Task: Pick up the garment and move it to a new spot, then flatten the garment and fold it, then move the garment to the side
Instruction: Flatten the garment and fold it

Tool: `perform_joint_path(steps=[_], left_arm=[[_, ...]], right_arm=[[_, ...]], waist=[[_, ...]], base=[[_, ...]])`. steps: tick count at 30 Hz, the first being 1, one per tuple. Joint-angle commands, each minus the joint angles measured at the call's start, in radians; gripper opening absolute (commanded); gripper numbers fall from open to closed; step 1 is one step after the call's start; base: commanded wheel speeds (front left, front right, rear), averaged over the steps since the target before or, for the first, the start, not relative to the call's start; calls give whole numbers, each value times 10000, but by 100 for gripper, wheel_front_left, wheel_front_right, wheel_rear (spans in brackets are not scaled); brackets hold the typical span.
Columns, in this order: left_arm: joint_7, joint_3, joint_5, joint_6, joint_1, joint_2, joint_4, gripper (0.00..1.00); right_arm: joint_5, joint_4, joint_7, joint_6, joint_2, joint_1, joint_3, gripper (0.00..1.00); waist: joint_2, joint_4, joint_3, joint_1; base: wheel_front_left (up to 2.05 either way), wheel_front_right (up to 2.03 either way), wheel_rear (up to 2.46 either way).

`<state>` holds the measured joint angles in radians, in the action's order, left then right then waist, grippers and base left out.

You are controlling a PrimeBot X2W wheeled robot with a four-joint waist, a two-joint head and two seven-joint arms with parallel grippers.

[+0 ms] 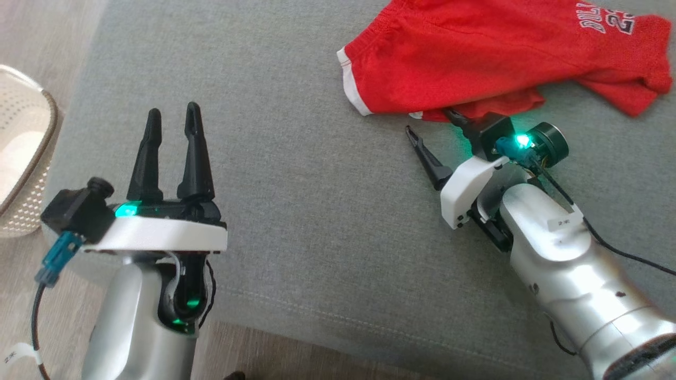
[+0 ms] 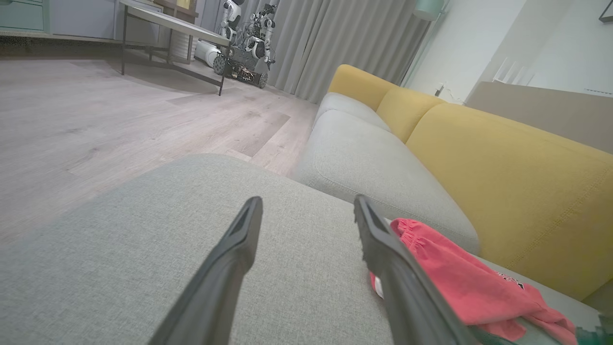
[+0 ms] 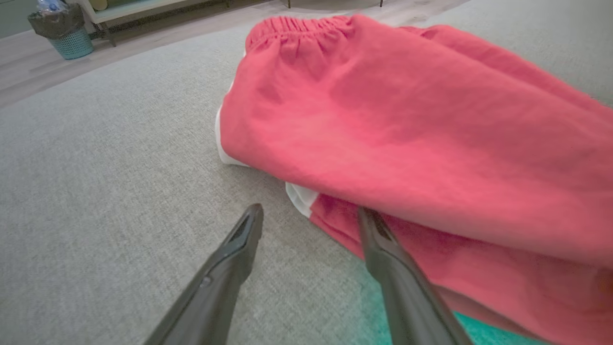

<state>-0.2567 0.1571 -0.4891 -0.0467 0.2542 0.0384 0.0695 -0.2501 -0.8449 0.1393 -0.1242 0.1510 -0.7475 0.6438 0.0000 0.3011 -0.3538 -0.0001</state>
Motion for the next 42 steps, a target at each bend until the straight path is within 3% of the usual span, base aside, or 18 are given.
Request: perform_joint_path(steps=[1,15,16,17,24,30,42], left_arm=[[-51,-237,-104,58,310,118,-373,100],[-51,-1,-284,122,421,118,-352,100],[-51,-4,-290,124,420,118,-347,100],[-51,-19,-291,126,413,118,-341,100],[-51,-239,-251,106,358,118,-225,100],[-51,-411,-10,-12,311,118,-42,100],[-51,-539,912,-325,373,118,1480,100]], right_arm=[[-127,1,179,-65,-279,-257,168,100],[-691,-1644,597,-65,-493,-1147,961,100],[-733,-1736,603,-65,-501,-1188,1009,30],[-762,-1817,619,-65,-510,-1227,1062,0],[-1095,-2196,774,-65,-560,-1293,1406,0],[-1567,-2022,929,-65,-533,-911,1842,0],[-2515,-200,1083,-65,929,215,2800,0]], waist=[[0,71,-56,1],[0,389,-270,1],[0,398,-267,1],[0,396,-259,1],[0,63,-2,1],[0,-627,522,1],[0,-2393,1226,1]], base=[[0,0,0],[0,0,0],[0,0,0],[0,0,0],[0,0,0],[0,0,0],[0,0,0]])
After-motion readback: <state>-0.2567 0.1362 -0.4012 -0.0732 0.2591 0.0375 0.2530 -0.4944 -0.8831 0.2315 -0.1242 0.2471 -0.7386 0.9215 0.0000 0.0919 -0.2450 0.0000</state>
